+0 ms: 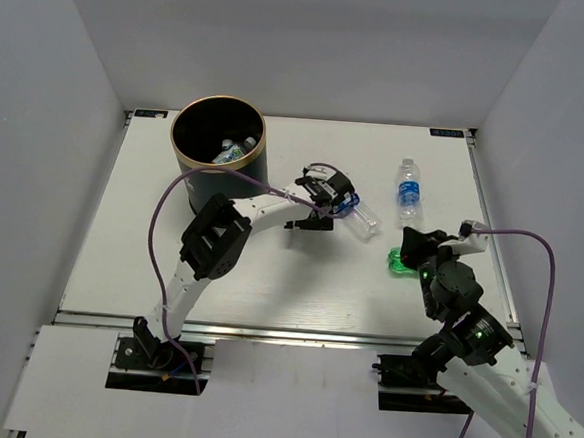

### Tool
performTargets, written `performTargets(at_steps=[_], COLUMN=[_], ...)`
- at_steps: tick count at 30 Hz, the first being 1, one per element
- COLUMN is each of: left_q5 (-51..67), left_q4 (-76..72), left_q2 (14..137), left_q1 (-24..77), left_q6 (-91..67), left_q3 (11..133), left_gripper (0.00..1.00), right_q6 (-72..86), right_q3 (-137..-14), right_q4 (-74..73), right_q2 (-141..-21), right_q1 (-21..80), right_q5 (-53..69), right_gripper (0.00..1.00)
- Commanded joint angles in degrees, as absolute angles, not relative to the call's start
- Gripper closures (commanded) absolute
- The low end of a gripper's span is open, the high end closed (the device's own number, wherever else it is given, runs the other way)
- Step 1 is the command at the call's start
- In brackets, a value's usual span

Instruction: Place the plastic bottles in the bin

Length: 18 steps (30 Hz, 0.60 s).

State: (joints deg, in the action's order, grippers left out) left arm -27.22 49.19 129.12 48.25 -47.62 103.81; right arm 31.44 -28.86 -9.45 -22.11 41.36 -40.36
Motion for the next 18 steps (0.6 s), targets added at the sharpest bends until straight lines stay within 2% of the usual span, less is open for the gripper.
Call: performTargets(at_steps=[1, 2, 4, 5, 6, 10, 18], left_q5=[-28.5, -28.5, -28.5, -29.1, -29.1, -30.8, -46.7], left_q4=[48.1, 48.1, 45.2, 44.1, 41.9, 40.4, 45.3], left_q2=[121.1, 117.5, 113.1, 110.7, 106.0, 98.6, 91.4], left_q1=[49.8, 50.4, 51.1, 51.2, 51.8, 51.8, 48.5], left_q6=[-37.7, -33.4, -29.2, -26.4, -24.7, -19.8, -17.6], left_q3=[109.8, 110.3, 110.3, 110.3, 109.5, 111.5, 112.9], left_gripper=[0.93, 0.98, 1.0, 1.0, 1.0, 1.0, 0.96], right_q6=[30.3, 29.6, 29.3, 28.9, 28.9, 28.9, 25.1], right_q3=[-28.2, -28.3, -29.4, -29.9, -30.1, -30.5, -33.8], right_q4=[-5.1, -5.2, -5.0, -5.4, -5.1, -4.0, -2.2], right_q2=[-23.5, -24.9, -28.9, -30.0, -31.0, -36.2, -43.0], right_q1=[41.7, 41.7, 41.6, 41.6, 41.7, 41.4, 41.4], right_q5=[-40.3, -40.5, -41.3, -41.8, -42.6, -42.3, -41.2], right_gripper=[0.91, 0.92, 0.9, 0.79, 0.75, 0.71, 0.59])
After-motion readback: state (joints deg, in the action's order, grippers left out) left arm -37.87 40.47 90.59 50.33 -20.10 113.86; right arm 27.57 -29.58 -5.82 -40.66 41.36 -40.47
